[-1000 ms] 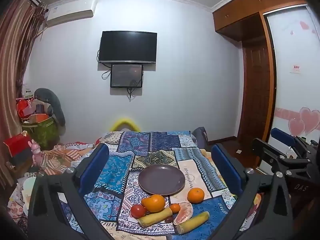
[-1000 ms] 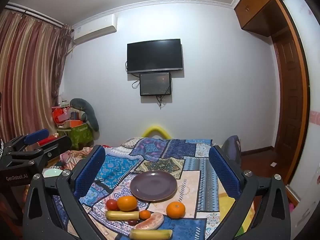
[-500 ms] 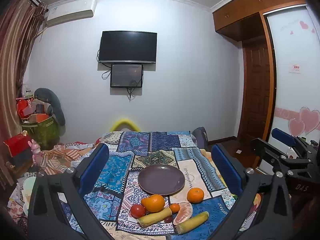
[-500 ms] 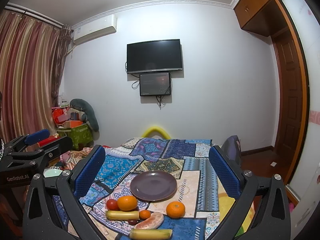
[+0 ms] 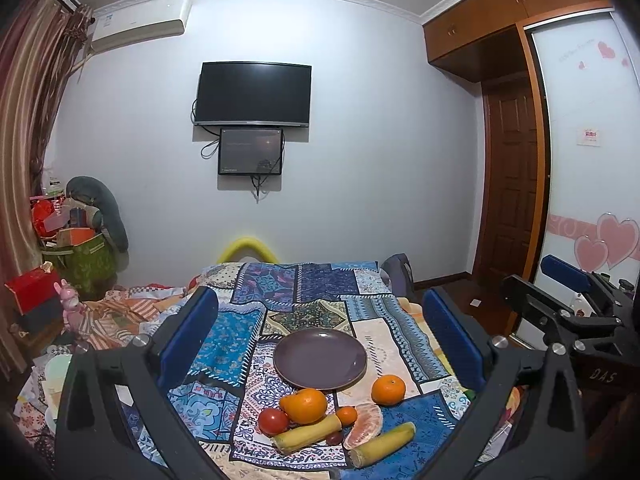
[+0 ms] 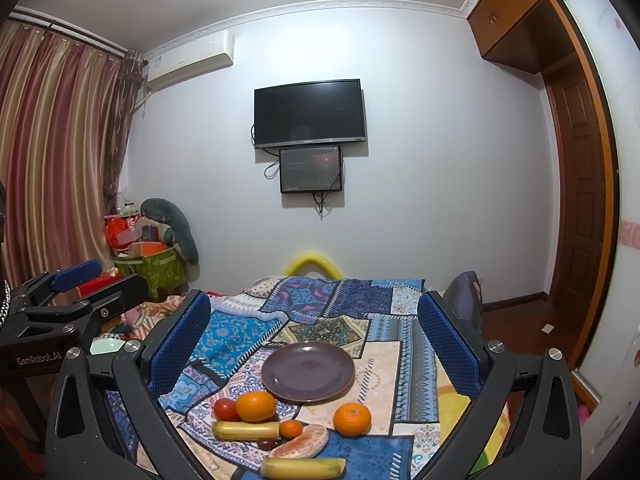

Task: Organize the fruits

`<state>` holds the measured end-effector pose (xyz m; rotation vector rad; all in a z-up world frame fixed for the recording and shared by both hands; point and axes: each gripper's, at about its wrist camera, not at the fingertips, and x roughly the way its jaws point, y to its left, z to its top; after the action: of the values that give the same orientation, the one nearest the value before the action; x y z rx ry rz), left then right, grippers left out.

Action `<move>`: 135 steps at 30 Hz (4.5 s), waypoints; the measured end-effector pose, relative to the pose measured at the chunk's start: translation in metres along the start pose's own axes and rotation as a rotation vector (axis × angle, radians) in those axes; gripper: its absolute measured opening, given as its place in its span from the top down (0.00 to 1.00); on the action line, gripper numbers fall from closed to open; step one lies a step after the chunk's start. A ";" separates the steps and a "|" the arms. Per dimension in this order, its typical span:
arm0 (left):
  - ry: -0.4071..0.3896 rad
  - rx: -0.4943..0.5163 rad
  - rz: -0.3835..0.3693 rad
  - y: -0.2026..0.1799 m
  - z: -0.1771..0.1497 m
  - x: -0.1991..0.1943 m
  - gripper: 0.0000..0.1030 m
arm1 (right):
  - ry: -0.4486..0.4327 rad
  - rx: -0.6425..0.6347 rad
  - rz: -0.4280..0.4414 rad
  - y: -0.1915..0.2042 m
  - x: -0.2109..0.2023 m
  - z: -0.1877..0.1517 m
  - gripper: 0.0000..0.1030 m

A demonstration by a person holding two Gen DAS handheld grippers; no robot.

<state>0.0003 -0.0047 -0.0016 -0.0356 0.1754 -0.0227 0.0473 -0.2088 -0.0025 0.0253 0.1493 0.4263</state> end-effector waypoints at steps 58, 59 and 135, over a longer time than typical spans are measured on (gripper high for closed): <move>0.259 0.010 0.021 0.028 -0.040 0.095 0.09 | 0.195 -0.030 -0.031 -0.020 0.056 -0.042 0.00; 0.282 0.012 0.020 0.029 -0.045 0.102 0.11 | 0.210 -0.029 -0.026 -0.023 0.061 -0.045 0.00; 0.552 -0.015 -0.055 0.068 -0.072 0.243 0.35 | 0.564 0.046 0.086 -0.064 0.212 -0.087 0.41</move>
<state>0.2285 0.0548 -0.1168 -0.0482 0.7264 -0.0859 0.2512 -0.1803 -0.1213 -0.0448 0.7155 0.5076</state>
